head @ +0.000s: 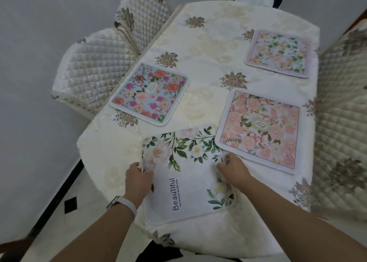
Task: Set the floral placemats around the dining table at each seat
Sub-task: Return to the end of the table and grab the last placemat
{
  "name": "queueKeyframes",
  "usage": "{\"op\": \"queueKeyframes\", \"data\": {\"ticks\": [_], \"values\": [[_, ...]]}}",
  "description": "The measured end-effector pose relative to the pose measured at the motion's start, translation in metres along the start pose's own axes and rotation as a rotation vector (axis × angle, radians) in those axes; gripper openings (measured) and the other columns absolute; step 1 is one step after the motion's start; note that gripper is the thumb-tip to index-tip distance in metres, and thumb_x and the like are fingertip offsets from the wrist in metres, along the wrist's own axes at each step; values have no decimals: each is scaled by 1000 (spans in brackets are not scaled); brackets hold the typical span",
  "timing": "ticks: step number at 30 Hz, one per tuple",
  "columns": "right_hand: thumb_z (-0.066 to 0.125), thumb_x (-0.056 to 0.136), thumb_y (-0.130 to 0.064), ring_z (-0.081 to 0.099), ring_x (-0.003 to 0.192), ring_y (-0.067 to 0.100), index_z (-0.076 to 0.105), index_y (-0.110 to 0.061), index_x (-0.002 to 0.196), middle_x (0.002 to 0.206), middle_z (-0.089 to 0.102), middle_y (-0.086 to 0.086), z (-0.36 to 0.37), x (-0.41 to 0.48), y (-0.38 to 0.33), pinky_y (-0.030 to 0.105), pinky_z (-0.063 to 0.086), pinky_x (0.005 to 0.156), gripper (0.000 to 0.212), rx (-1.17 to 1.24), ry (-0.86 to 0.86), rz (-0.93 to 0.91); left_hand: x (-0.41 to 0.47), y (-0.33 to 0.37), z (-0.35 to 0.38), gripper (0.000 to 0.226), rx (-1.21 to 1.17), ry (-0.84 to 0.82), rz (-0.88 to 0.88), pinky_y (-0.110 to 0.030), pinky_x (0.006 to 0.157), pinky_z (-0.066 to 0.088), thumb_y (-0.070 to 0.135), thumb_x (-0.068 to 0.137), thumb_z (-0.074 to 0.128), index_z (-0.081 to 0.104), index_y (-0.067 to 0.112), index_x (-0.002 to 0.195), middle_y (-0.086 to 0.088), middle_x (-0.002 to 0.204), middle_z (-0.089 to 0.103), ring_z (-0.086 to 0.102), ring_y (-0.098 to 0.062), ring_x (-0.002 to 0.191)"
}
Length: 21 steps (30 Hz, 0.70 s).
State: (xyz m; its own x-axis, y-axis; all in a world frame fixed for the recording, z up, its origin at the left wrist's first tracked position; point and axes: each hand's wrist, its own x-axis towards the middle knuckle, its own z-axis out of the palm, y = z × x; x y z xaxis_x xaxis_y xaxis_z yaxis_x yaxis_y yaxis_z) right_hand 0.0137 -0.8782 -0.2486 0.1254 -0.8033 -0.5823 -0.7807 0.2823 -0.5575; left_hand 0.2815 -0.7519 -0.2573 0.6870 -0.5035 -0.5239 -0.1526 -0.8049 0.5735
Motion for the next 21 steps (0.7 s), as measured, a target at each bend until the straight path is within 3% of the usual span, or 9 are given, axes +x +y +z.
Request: {"op": "queueKeyframes", "data": {"ticks": [4,7,11,15,21], "values": [[58,84,-17,55,64,19,60,-10,94,79,62,3,0,7,2,31,43,60,12,67,-14,30,5,-2,-1,33,-46,18,-65,-31,66,44,12,87,64,54,5,118,-2,86,57,55,-22,76],[54,84,-12,54,64,19,63,-12,93,77,64,3,0,8,4,30,42,60,12,106,-30,43,3,-5,-2,13,-74,-4,-75,-31,58,43,11,87,62,60,6,100,-4,80,59,57,-26,74],[51,87,-8,56,72,17,56,-14,101,83,61,1,1,5,2,30,43,62,16,115,-52,19,-6,-6,-1,18,-136,-12,-56,-31,60,46,10,87,60,56,13,104,-7,89,64,61,-25,76],[49,85,-8,61,85,21,54,-18,107,95,65,3,2,1,2,38,52,78,25,128,-82,-18,-11,-7,-3,20,-172,-4,-21,-31,60,48,9,87,59,54,15,105,-8,91,66,63,-25,78],[52,87,-8,63,81,17,58,-20,105,93,67,-1,2,-4,-2,34,53,71,23,158,-125,-122,-24,-6,-14,21,-207,42,15,-28,60,47,7,88,58,53,18,104,1,86,65,63,-20,77]]}}
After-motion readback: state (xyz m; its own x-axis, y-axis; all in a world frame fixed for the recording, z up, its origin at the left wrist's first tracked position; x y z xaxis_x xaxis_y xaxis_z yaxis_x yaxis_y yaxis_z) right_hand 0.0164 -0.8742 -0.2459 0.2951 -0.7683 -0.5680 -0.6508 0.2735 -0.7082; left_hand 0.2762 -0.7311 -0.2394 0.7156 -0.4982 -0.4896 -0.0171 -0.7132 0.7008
